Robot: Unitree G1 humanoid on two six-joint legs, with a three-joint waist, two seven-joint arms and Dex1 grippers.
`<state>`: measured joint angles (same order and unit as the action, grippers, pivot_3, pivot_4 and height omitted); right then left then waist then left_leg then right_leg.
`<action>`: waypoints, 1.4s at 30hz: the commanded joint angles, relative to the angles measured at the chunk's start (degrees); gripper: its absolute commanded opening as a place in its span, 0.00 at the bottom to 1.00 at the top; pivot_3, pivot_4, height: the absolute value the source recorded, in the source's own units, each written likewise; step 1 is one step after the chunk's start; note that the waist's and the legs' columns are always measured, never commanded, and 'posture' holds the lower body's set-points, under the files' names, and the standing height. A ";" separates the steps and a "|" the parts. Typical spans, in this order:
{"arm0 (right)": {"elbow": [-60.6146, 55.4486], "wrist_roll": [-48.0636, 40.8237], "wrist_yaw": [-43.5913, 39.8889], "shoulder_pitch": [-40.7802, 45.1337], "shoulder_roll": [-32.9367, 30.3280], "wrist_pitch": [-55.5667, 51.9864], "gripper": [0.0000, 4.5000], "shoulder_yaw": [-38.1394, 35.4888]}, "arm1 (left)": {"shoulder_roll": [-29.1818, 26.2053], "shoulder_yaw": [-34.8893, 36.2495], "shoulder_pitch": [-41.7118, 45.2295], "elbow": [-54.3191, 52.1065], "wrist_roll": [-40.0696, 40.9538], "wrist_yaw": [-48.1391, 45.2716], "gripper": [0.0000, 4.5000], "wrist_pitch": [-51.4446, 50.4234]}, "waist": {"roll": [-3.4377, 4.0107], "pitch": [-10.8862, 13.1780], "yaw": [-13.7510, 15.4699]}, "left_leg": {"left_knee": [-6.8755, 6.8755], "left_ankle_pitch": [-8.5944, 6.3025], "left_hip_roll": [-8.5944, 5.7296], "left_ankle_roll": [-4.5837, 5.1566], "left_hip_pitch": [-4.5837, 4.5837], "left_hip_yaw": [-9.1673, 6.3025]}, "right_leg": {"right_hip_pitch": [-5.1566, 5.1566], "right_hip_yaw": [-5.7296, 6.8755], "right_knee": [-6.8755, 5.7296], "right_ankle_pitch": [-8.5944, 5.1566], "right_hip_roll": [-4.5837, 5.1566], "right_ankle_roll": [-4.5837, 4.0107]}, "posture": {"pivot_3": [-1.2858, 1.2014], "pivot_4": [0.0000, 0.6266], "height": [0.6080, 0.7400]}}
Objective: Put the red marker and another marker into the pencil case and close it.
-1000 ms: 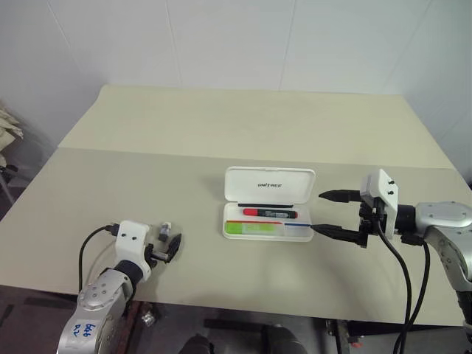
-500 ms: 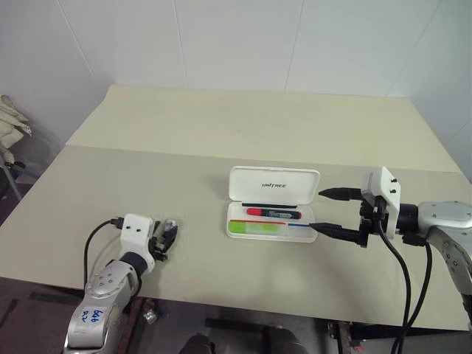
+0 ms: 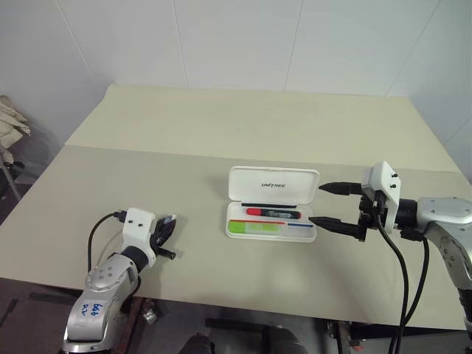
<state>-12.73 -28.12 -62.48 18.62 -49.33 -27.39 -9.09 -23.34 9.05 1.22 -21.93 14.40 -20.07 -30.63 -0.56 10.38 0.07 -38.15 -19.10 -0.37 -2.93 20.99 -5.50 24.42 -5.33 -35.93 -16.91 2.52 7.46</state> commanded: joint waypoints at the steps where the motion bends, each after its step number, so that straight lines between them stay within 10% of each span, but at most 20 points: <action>1: 0.44 -0.67 -0.76 -1.06 -0.84 1.98 1.00 -2.72 | -3.80 -0.43 1.51 -1.64 2.08 -7.66 0.08 5.01 | 0.00 0.00 -0.01 | 0.02 0.00 -0.01 0.00 0.00 0.01 | 0.00 0.00 0.01 0.00 0.01 0.00 | 0.52 0.24 1.00; 11: 0.12 -0.68 0.13 -6.58 -2.24 3.48 1.00 -7.38 | -12.45 -6.36 13.92 10.69 4.04 -31.86 0.08 19.03 | 0.00 0.00 -0.06 | 0.02 0.00 -0.03 0.02 0.03 0.03 | 0.00 0.01 0.06 0.00 0.02 -0.01 | 0.52 0.24 1.00; 21: -2.89 1.54 4.73 -16.44 -1.80 4.45 1.00 -13.54 | -4.46 -19.18 32.34 23.80 0.72 -40.56 0.08 22.36 | -0.01 0.01 0.13 | -0.03 0.05 -0.06 0.08 0.08 0.05 | 0.01 0.00 0.02 0.01 -0.01 0.02 | 0.52 0.24 1.00; 42: -10.68 -0.58 10.90 -22.27 0.09 1.79 1.00 -15.71 | 11.06 -28.87 43.24 40.63 -8.47 -38.72 0.08 25.82 | -0.09 0.05 0.18 | -0.11 0.37 -0.32 0.25 0.07 0.04 | -0.06 -0.23 -0.01 0.27 0.06 0.31 | 0.52 0.24 1.00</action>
<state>-21.14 -27.63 -52.28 -3.64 -49.52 -25.44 -23.00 -13.11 -19.45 42.47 17.86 6.34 -58.46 -6.60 -0.65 10.44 0.24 -38.26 -18.72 -0.69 -2.68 21.06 -5.45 24.36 -5.56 -35.95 -16.64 2.58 7.77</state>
